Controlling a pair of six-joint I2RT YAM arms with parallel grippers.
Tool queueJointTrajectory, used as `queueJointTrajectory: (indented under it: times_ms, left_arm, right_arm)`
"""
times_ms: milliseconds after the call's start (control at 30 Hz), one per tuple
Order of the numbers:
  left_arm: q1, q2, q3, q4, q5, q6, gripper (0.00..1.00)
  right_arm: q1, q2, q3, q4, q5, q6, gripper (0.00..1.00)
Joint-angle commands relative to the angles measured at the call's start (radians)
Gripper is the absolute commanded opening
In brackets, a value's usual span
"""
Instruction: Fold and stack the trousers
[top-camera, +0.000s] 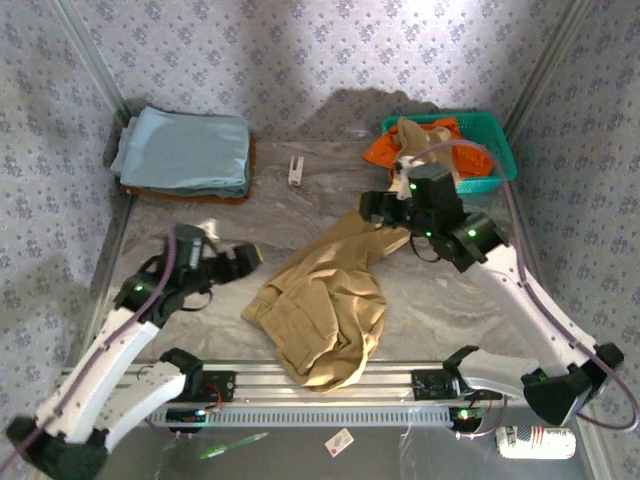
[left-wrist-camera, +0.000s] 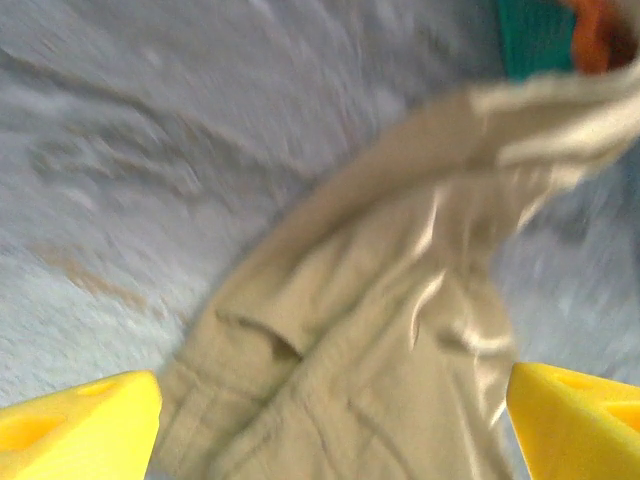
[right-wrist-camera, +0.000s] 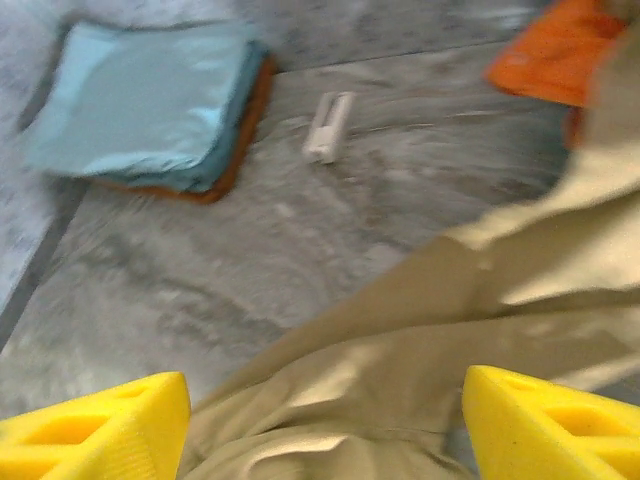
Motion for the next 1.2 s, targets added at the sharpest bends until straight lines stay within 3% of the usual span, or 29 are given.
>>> queueJointTrajectory:
  times_ms: [0, 200, 333, 467, 600, 667, 733, 900, 1033, 1167]
  left_arm:
    - [-0.258, 0.129, 0.055, -0.117, -0.254, -0.006, 0.91]
    - [-0.694, 0.372, 0.122, -0.2, -0.428, -0.086, 0.99]
    - [-0.841, 0.509, 0.128, -0.155, -0.437, -0.121, 0.98]
    - [-0.875, 0.599, 0.117, -0.073, -0.393, -0.107, 0.85]
    - [-0.875, 0.646, 0.116, -0.027, -0.378, -0.086, 0.7]
    - [-0.875, 0.644, 0.124, -0.017, -0.371, -0.079, 0.67]
    - [-0.876, 0.617, 0.125, -0.003, -0.352, -0.07, 0.67]
    - [-0.895, 0.533, 0.155, -0.067, -0.31, -0.039, 0.77]
    - [-0.917, 0.555, 0.167, -0.054, -0.265, -0.01, 0.78]
    - [-0.926, 0.633, 0.172, -0.005, -0.251, -0.01, 0.77]
  right_arm:
    - [-0.081, -0.021, -0.145, -0.038, 0.003, 0.064, 0.75]
    - [-0.219, -0.091, -0.368, 0.005, -0.088, 0.089, 0.77]
    - [-0.213, -0.124, -0.492, 0.071, -0.189, 0.11, 0.74]
    - [-0.147, -0.126, -0.583, 0.101, -0.229, 0.144, 0.71]
    - [-0.007, -0.145, -0.655, 0.123, -0.227, 0.203, 0.65]
    - [0.069, -0.163, -0.676, 0.121, -0.208, 0.233, 0.62]
    - [0.144, -0.187, -0.692, 0.113, -0.185, 0.269, 0.58]
    - [0.255, -0.232, -0.711, 0.076, -0.14, 0.316, 0.47]
    - [0.297, -0.254, -0.744, 0.087, -0.145, 0.349, 0.29]
    - [0.358, -0.263, -0.767, 0.114, -0.146, 0.386, 0.28]
